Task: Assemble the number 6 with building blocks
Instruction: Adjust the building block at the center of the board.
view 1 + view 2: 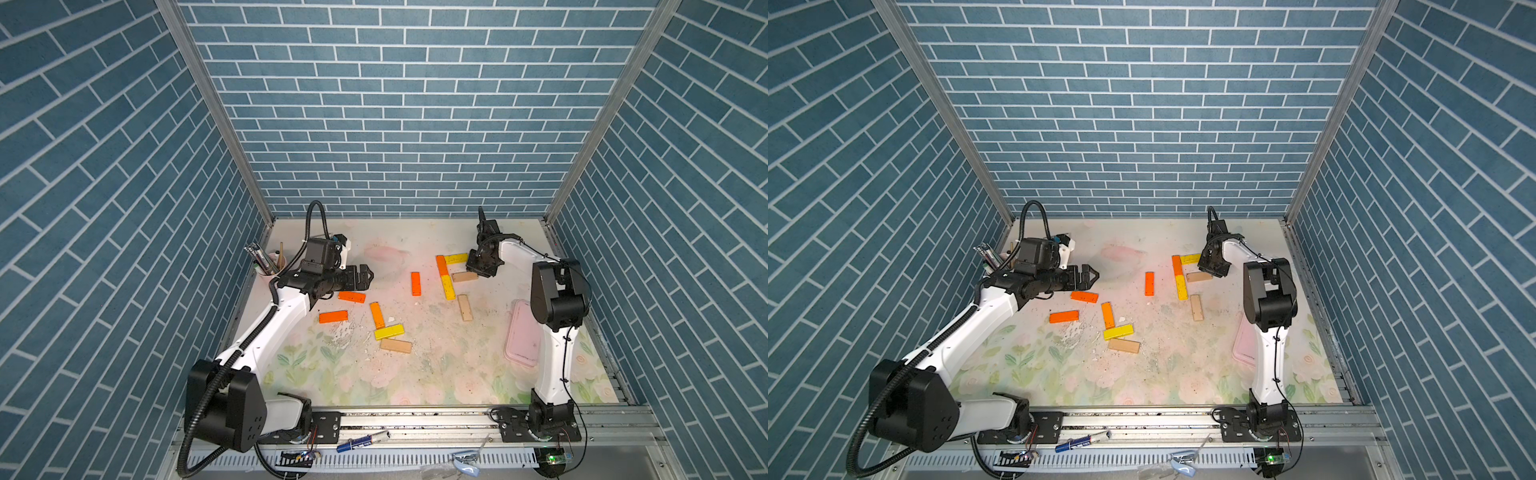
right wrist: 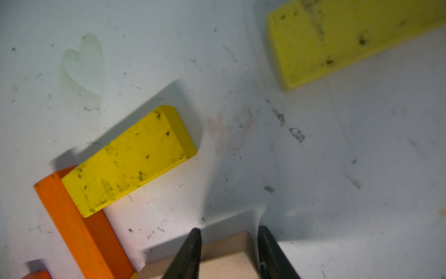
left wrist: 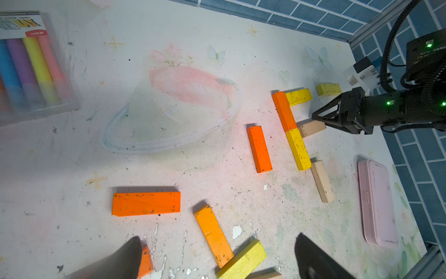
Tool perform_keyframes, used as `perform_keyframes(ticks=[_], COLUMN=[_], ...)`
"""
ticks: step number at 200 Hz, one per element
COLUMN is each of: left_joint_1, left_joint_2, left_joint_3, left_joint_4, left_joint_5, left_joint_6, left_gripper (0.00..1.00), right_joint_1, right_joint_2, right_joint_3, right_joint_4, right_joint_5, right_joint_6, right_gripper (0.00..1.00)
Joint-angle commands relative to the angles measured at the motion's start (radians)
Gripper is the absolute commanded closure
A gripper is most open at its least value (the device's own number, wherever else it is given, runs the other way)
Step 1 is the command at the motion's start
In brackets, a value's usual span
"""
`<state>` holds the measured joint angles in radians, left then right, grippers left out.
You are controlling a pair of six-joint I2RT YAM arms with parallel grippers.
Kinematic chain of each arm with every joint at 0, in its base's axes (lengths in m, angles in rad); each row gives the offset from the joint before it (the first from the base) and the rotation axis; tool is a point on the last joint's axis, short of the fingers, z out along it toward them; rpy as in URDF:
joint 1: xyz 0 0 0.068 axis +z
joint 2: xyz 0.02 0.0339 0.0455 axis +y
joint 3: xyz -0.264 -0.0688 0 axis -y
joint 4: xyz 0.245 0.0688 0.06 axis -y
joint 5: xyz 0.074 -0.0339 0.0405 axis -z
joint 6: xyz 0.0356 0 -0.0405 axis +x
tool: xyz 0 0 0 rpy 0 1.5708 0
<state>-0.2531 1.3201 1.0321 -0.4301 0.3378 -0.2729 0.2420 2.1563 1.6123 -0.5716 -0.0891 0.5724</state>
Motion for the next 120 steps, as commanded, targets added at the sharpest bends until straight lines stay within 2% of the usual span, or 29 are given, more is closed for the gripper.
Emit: perform_keyframes(ticks=[1,120], left_joint_1=[-0.002,-0.002], left_joint_2=[0.002,0.007], left_joint_3=[0.008,0.008], left_joint_4=[-0.006,-0.005], left_joint_5=[0.002,0.002], left_joint_6=[0.002,0.003], left_gripper=[0.01,0.01], right_joint_1=[0.004,0.007], right_joint_2=[-0.024,0.001], right_joint_3=[-0.017,0.015], right_joint_4=[-0.028,-0.014], right_joint_5=[-0.026,-0.049], right_joint_6=[0.024,0.011], right_gripper=[0.58,0.57])
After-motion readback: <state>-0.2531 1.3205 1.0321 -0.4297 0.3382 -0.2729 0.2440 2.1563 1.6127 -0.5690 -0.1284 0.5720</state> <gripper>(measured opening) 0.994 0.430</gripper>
